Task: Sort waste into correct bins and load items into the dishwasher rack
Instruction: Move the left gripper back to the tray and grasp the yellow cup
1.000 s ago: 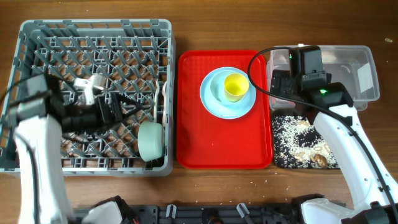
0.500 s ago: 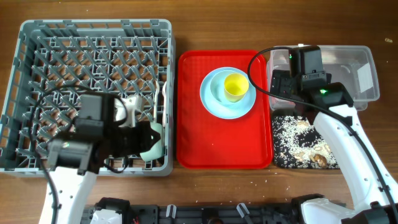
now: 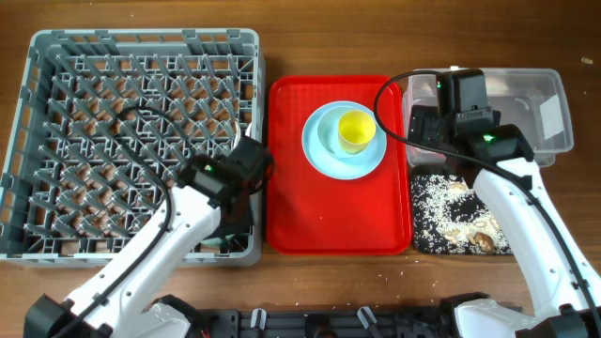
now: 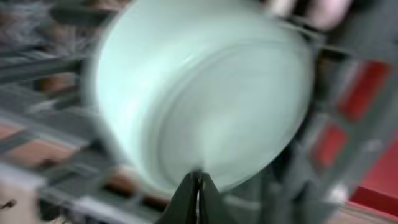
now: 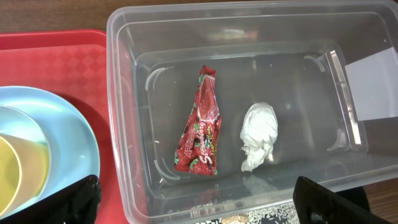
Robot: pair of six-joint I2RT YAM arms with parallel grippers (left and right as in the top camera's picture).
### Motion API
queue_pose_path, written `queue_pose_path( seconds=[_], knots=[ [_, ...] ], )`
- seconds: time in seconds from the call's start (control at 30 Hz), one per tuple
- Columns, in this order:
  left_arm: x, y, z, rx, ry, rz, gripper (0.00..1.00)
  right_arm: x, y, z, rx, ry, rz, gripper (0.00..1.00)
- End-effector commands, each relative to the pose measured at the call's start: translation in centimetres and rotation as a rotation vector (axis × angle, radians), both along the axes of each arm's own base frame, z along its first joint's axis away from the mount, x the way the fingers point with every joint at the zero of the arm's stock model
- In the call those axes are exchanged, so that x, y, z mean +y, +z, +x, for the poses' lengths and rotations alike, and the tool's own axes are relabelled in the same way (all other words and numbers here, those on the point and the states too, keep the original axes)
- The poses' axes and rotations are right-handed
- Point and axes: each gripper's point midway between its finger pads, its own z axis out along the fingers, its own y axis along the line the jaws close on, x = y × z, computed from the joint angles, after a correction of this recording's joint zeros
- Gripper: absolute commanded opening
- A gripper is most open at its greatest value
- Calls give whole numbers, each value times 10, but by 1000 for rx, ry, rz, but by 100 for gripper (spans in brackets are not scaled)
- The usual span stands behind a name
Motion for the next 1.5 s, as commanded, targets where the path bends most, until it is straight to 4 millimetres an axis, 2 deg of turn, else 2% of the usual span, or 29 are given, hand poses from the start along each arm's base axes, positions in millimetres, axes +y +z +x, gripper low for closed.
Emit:
queue_pose_path(
  seconds=[0.0,0.1,0.17,0.27,0.33,0.43,0.53,0.6,0.63,0.67,0.7,0.8,0.83,0.97,1.07,1.17,1.27,1.37,1.4,1.43,1.47],
  knots=[
    [17,58,25,-240,118,38,4,3,7,3,-17,13,7,100],
    [13,81,28,-354,150,-52,4,3,7,3,-16,13,8,100],
    [12,82,28,-362,151,-63,4,4,7,3,-16,17,13,100],
    [-4,70,34,-328,145,-120,4,4,7,3,-16,17,13,100],
    [1,61,35,-308,142,-72,4,4,7,3,-15,17,13,100],
    [29,61,42,-331,231,30,4,4,7,3,-15,17,13,100],
    [25,59,41,-309,206,8,4,4,7,3,-15,17,13,100],
    [7,54,39,-263,151,-85,4,4,7,3,-16,17,13,100],
    [-24,52,41,-230,56,-226,4,4,7,3,-15,17,13,100],
    [-38,52,44,-229,5,-279,4,4,7,3,-16,17,13,100],
    [-40,52,46,-239,-6,-271,4,4,7,3,-15,17,13,100],
    [-29,38,46,-197,5,-167,4,4,7,3,-15,17,13,100],
    [-18,32,44,-173,33,-100,4,4,7,3,-15,17,13,100],
    [-15,15,45,-107,33,-55,5,4,7,3,-15,17,13,100],
    [13,15,30,-29,95,48,8,4,7,3,-15,17,13,100],
    [40,19,11,54,173,104,4,4,7,3,-15,17,13,100],
    [51,22,13,36,230,94,4,4,7,3,-15,17,13,100],
    [63,28,21,-25,311,58,10,4,7,3,-15,17,13,100],
    [72,30,21,-30,340,48,13,4,7,3,-15,17,13,100],
    [78,30,23,-30,362,2,24,4,7,3,-15,17,13,100],
    [70,28,28,-14,318,-128,25,4,7,3,-15,17,13,100]
  ],
)
